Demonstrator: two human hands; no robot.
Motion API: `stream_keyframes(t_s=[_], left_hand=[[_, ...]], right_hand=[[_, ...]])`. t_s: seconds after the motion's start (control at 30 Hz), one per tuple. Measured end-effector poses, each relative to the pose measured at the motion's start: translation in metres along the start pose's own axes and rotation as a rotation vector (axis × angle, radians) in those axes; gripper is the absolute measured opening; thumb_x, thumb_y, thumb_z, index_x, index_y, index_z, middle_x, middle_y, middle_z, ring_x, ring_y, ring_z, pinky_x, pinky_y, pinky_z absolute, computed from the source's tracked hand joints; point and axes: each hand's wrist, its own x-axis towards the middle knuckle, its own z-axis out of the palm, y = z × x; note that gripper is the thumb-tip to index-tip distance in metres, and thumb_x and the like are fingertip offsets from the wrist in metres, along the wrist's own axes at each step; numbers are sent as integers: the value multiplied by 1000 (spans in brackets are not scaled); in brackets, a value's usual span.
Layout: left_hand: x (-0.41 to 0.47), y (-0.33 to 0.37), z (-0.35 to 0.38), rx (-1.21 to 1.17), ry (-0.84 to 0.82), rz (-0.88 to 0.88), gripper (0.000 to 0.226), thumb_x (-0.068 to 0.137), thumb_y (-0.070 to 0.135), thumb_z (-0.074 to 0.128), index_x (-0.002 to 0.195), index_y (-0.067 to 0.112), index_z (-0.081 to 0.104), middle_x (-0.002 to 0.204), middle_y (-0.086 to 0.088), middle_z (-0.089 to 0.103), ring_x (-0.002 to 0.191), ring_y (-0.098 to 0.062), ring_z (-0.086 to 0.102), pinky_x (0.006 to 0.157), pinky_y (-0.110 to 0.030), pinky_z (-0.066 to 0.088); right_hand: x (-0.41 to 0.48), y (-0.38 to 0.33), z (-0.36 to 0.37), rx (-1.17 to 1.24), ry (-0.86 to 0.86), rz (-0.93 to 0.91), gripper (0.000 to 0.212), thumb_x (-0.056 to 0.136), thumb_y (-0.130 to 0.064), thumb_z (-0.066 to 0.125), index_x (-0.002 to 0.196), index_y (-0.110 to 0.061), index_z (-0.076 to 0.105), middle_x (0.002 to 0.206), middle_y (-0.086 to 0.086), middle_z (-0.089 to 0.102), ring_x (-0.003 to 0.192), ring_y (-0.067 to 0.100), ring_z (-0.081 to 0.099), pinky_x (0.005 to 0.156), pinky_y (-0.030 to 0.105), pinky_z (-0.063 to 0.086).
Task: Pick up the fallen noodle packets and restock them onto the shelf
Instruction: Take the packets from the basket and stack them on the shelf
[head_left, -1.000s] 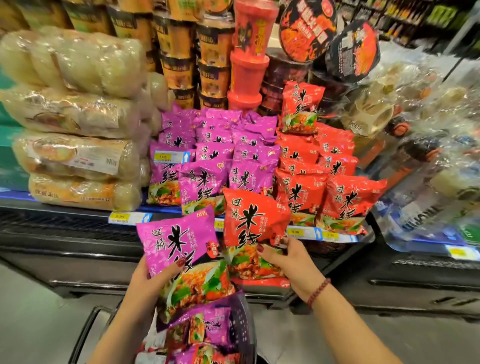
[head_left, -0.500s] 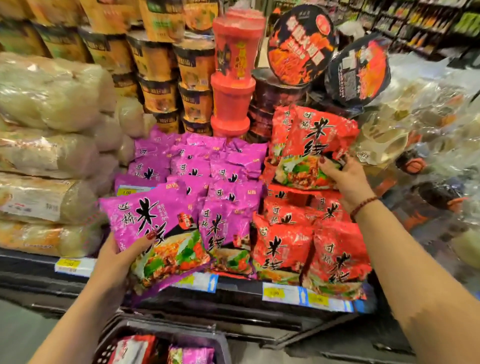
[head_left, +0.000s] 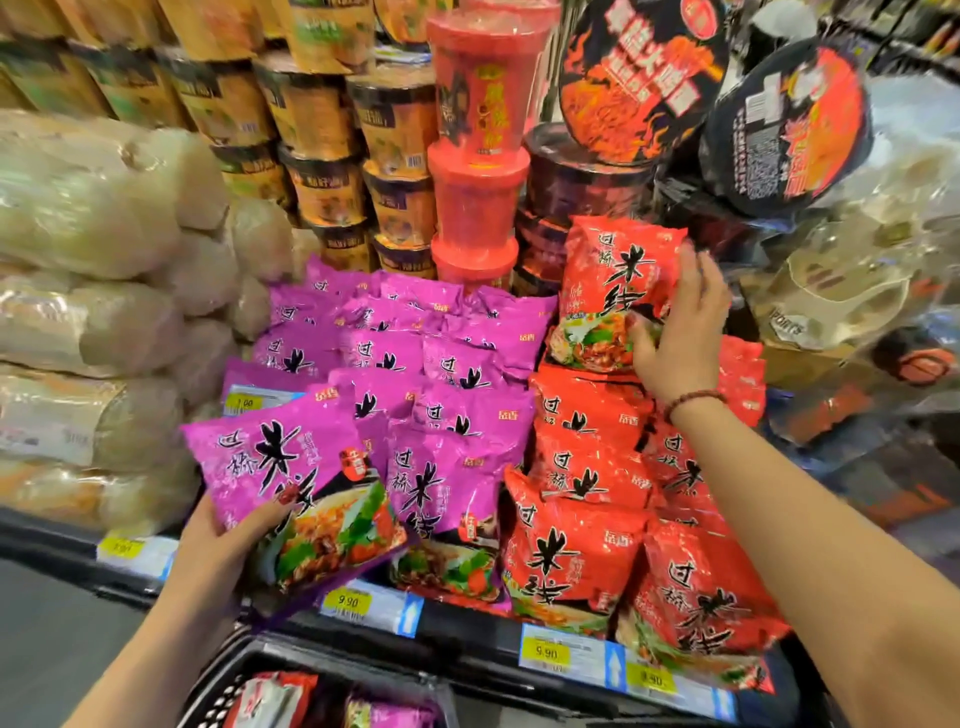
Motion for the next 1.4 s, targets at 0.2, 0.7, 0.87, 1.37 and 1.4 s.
stream_keyframes(t_s=[0.2, 0.7, 0.87, 1.37, 1.4], left_hand=[[7, 2, 3, -11, 19, -10, 40, 87, -7, 56, 125, 6, 55, 101, -14, 67, 65, -9, 68, 59, -21, 57], [11, 50, 1, -66, 6, 4, 68, 44, 29, 84, 107, 19, 60, 90, -3, 75, 77, -17, 72, 61, -29, 57], [14, 58, 10, -28, -104, 64, 61, 52, 20, 83, 109, 22, 59, 95, 3, 75, 84, -13, 70, 71, -26, 56], [1, 29, -66, 520, 222, 375, 64, 72, 23, 86, 126, 32, 53, 121, 10, 59, 110, 4, 56, 93, -16, 44], [2, 27, -70, 561, 199, 401, 65, 72, 20, 85, 126, 33, 53, 122, 12, 58, 110, 10, 53, 93, -9, 40]], right_hand=[[1, 8, 17, -411, -306, -480, 67, 86, -48, 60, 145, -30, 37, 157, 15, 24, 143, 41, 21, 112, 59, 19], [-3, -88, 11, -21, -239, -536, 62, 86, -51, 54, 133, -11, 52, 135, 14, 52, 123, 31, 49, 107, 48, 35], [-42, -188, 12, 644, -1155, 89, 78, 74, -34, 78, 139, -16, 40, 120, 1, 57, 104, 16, 61, 92, 32, 53], [-125, -282, 90, 570, -918, 450, 37, 68, -25, 80, 66, -13, 45, 65, 1, 48, 65, 19, 48, 60, 32, 41], [-127, -290, 93, 567, -906, 459, 36, 72, -23, 78, 65, -14, 43, 64, -1, 44, 63, 17, 45, 59, 32, 38]])
